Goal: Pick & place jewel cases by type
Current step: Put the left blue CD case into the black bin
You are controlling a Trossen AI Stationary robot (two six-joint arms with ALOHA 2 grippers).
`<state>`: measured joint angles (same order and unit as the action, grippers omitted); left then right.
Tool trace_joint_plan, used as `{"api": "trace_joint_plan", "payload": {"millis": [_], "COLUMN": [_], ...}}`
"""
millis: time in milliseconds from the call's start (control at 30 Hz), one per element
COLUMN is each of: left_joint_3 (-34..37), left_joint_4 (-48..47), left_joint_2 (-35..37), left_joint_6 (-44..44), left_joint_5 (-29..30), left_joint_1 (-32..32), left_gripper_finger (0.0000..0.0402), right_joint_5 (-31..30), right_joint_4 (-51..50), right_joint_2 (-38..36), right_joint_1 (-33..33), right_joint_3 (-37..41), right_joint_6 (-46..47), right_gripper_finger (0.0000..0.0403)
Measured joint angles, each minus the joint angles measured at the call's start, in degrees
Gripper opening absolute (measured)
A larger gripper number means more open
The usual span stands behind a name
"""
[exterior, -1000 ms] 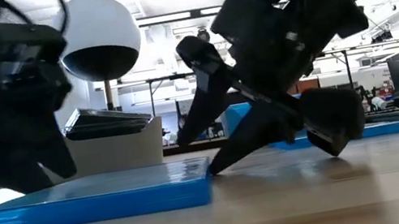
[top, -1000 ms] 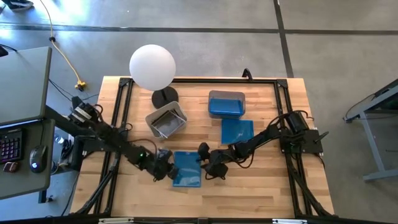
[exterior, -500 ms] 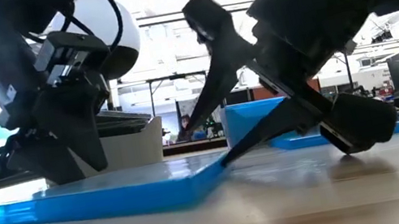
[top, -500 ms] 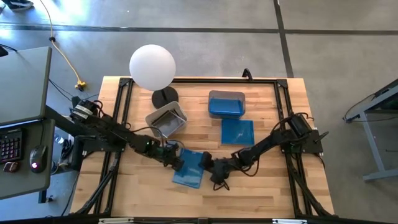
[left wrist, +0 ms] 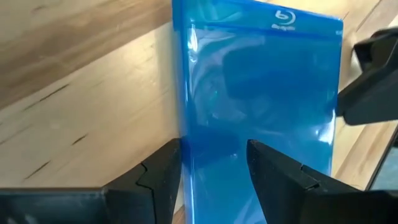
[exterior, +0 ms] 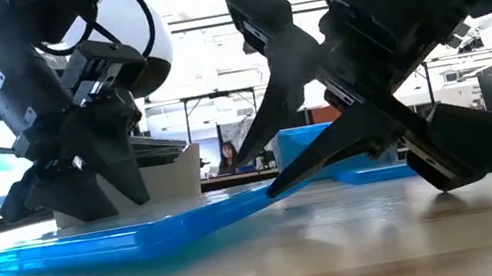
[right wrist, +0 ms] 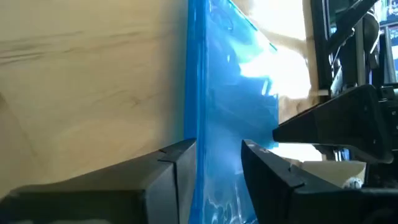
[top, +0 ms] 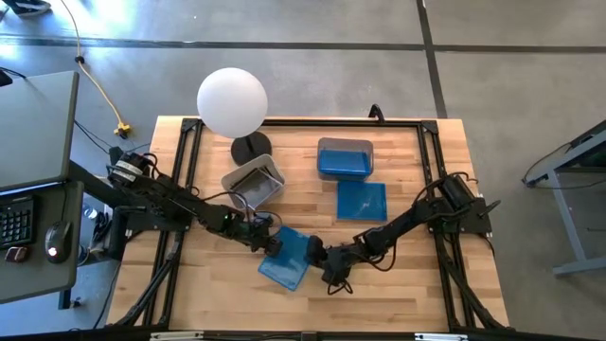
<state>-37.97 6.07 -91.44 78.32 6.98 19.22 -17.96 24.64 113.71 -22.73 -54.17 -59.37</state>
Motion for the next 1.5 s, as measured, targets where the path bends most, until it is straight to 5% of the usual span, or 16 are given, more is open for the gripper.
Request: {"api": "trace_joint_plan", "payload": {"millis": [333,800,900,1167,1500], "left_joint_3": [0.1,0.0,0.0,-0.5,-0.7], "left_joint_4": [0.4,3.4,7.3,28.4,23.7], "left_joint_2": [0.0,0.0,0.0,0.1,-0.6], "left_joint_6": [7.8,5.8,4.2,-6.7,-7.6], "left_joint_5": [-2.9,-4.9,-4.9,-7.4,-4.1], "left_joint_1": [0.0,0.2,0.2,0.3,0.3], "left_gripper_finger": [0.0177,0.0177,0.0177,0.0177,0.0177], "right_joint_5": [-6.2,-9.5,-11.6,-29.9,-29.4], "right_joint_4": [0.0,-1.6,-5.1,-7.7,-6.4], "right_joint_2": [0.0,-0.2,-0.4,-0.3,-0.2], "right_joint_1": [-1.2,-3.5,-4.4,-6.7,-8.1], "right_joint_3": [0.0,-0.1,-0.3,-0.4,-0.3], "right_joint_6": [-1.3,2.4,6.7,13.0,14.3], "right_gripper_finger": [0.0091,0.0008,0.0006,0.0001,0.0002]}}
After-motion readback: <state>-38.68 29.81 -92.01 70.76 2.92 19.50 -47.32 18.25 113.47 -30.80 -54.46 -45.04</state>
